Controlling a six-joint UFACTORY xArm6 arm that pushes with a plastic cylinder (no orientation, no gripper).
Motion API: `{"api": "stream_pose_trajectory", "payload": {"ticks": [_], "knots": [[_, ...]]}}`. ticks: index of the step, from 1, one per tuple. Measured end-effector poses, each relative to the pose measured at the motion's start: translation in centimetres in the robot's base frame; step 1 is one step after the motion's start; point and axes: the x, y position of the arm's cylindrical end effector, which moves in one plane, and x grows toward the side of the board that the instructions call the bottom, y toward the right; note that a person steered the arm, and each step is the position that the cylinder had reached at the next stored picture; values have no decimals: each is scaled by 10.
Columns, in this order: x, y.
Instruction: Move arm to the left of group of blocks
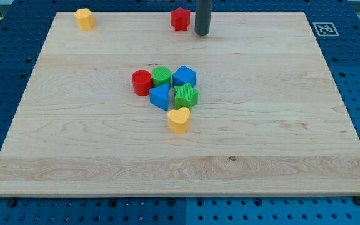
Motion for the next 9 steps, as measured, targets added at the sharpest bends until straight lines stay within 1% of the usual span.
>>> {"api": "stream_pose_trajectory", "payload": {"ticks": [7, 9], "knots": [[3, 13], [11, 13]]}}
